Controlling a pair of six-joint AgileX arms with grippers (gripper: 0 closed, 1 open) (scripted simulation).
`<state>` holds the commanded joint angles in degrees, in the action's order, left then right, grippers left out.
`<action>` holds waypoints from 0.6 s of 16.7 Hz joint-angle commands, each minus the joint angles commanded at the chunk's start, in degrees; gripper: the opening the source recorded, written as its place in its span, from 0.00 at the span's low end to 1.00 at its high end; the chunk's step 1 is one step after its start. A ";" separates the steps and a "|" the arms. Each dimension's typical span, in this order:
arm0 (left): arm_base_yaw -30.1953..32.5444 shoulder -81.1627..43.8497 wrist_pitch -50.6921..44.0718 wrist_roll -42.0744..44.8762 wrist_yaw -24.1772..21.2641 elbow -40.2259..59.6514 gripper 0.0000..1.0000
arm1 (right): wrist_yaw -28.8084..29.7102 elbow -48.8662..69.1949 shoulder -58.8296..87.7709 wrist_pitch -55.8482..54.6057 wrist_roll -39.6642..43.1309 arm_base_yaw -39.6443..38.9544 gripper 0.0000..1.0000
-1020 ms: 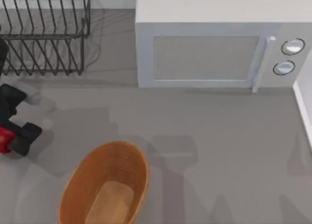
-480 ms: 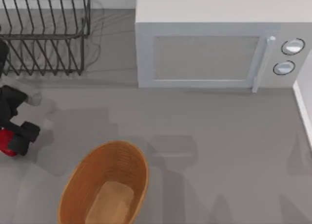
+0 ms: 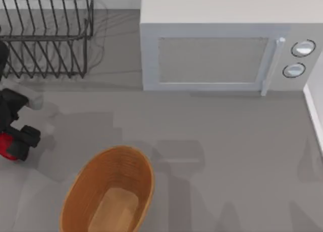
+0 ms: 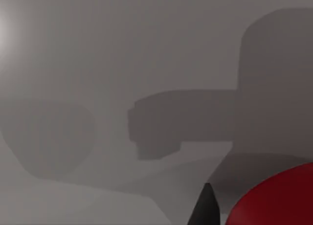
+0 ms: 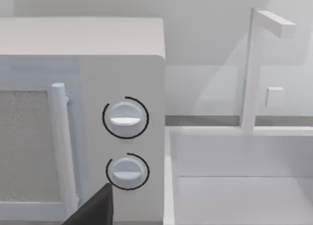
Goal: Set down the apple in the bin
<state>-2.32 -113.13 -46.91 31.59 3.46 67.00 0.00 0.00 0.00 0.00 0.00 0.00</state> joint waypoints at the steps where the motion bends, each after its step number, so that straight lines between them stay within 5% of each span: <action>1: 0.00 0.00 0.00 0.00 0.00 0.00 0.00 | 0.00 0.00 0.00 0.00 0.00 0.00 1.00; 6: 0.29 1.37 -3.09 -0.96 -1.71 2.18 0.00 | 0.00 0.00 0.00 0.00 0.00 0.00 1.00; 10: 0.35 3.73 -14.44 -1.01 -1.72 10.44 0.00 | 0.00 0.00 0.00 0.00 0.00 0.00 1.00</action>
<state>-1.97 -109.41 -61.35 30.57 1.74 77.45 0.00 0.00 0.00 0.00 0.00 0.00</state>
